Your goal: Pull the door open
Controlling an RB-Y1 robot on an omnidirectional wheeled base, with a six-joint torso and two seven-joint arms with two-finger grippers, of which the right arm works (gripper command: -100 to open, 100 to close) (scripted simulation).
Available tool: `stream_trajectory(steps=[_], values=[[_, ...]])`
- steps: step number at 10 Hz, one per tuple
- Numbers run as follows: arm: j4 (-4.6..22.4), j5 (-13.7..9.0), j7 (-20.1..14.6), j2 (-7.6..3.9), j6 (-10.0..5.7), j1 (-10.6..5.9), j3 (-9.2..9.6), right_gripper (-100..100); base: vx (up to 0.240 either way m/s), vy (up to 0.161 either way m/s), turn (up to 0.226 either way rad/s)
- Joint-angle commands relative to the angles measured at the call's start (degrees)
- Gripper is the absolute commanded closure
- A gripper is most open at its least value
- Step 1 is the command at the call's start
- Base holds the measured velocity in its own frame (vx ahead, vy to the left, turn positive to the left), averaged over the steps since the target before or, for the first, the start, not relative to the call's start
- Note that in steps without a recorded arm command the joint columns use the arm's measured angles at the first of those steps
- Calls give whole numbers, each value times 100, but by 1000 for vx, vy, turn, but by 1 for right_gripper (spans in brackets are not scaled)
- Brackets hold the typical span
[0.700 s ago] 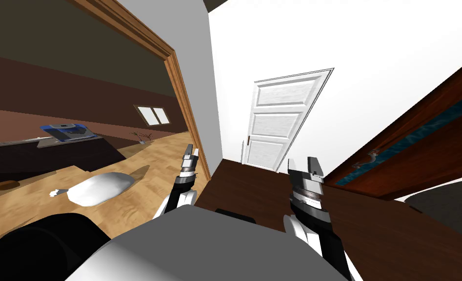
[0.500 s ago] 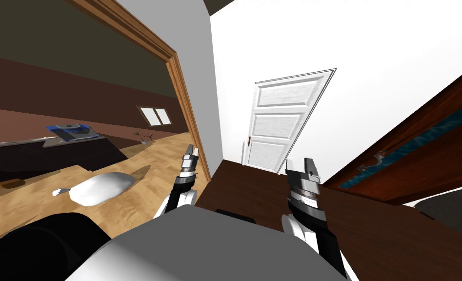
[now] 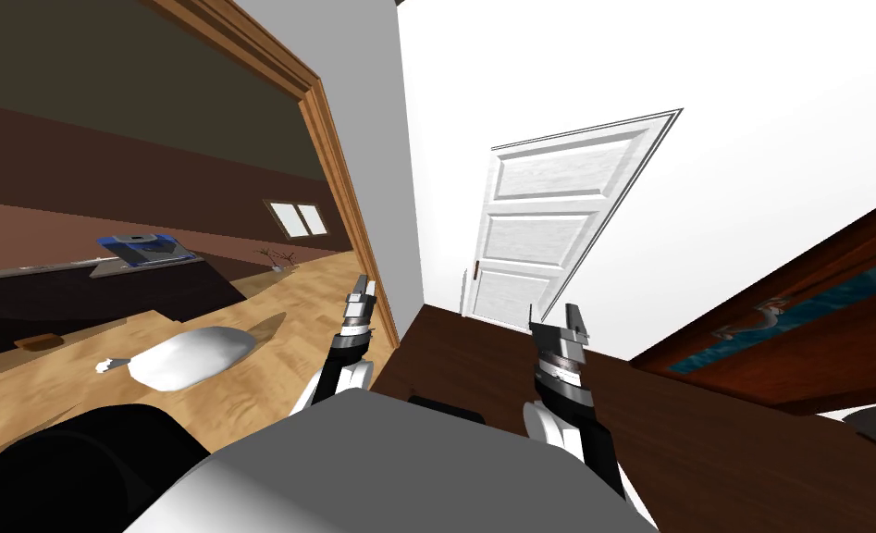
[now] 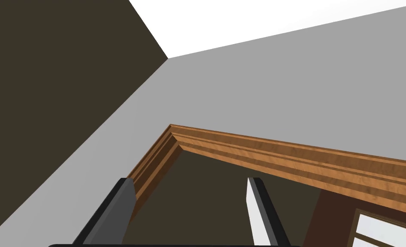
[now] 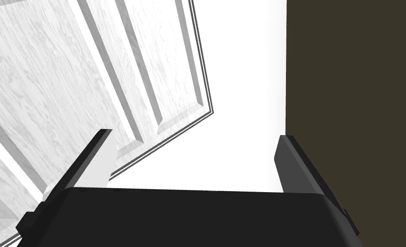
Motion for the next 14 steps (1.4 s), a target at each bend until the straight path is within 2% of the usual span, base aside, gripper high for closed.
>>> stream_trajectory(steps=[1, 2, 14], values=[[141, -182, -161, -51, -29, -74, 86, -100, 143, 5, 38], [304, -345, -302, -100, -84, -140, 171, -100, 129, -1, 46], [1476, -1513, -1308, -431, -480, -619, 779, -100, 95, -3, 41]])
